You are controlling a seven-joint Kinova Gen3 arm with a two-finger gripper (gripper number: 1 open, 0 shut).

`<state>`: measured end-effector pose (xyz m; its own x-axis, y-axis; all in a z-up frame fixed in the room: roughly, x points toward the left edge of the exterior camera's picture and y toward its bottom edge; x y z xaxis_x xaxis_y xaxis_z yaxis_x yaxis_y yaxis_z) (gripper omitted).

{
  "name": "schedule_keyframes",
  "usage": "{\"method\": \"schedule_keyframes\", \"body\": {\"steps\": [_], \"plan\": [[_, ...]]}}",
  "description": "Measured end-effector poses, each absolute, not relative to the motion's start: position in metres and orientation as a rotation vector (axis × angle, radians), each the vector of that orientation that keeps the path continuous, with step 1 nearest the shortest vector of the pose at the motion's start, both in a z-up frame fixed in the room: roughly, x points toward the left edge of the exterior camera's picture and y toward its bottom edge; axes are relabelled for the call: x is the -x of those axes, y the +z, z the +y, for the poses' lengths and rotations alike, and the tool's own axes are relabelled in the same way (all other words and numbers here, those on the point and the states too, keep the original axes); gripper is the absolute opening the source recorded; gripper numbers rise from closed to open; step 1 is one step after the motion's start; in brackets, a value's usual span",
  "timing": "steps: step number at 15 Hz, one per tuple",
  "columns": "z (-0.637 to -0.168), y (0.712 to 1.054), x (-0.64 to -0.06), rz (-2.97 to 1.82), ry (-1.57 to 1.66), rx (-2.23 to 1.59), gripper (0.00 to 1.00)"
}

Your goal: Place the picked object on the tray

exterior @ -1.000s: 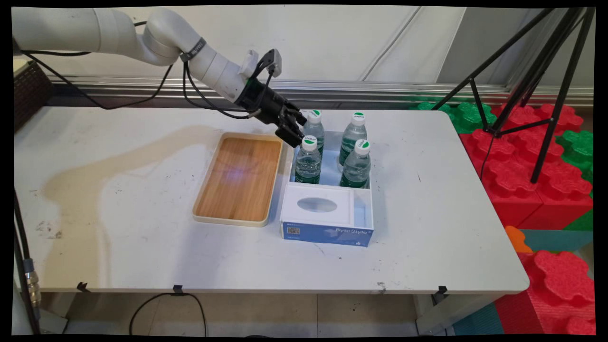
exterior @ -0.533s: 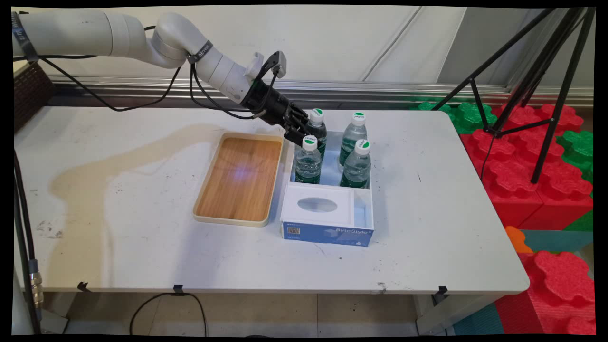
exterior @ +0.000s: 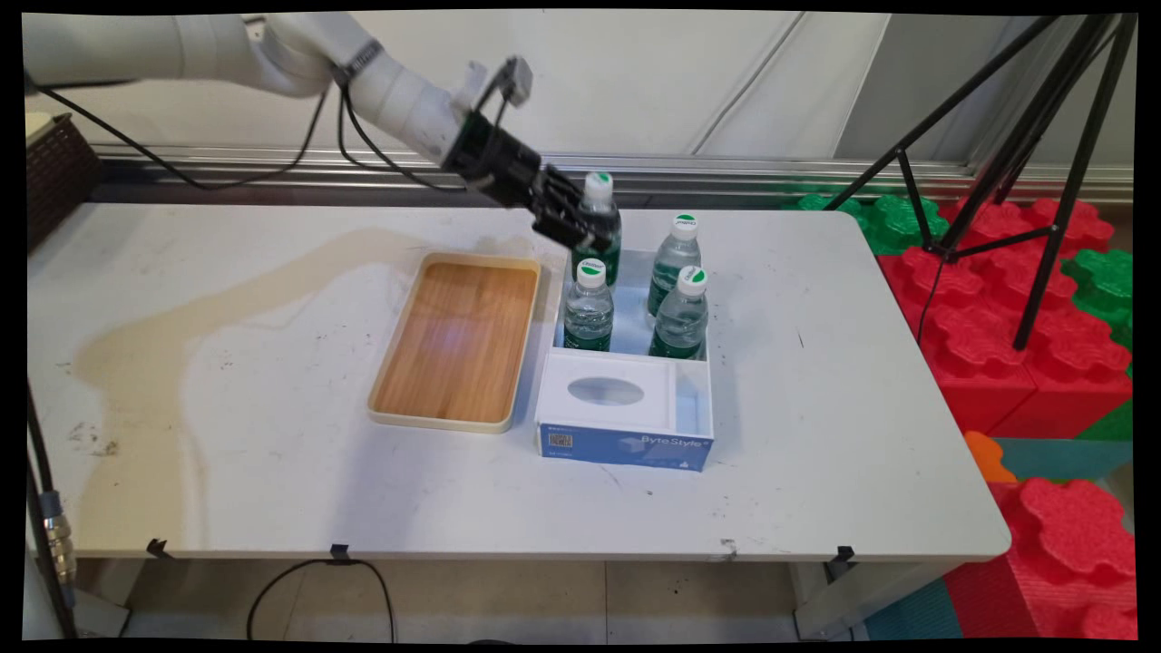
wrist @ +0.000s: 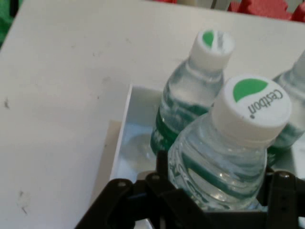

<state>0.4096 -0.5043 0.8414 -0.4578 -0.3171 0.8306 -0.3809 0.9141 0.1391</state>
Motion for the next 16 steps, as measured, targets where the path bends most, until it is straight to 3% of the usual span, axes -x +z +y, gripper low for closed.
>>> {"method": "schedule_keyframes", "body": {"steps": [9, 16], "plan": [[-0.481, 0.916, -0.453, -2.044, 0.115, -0.558, 0.00], [-0.455, 0.916, -0.522, -2.096, 0.177, -0.680, 0.00]]}}
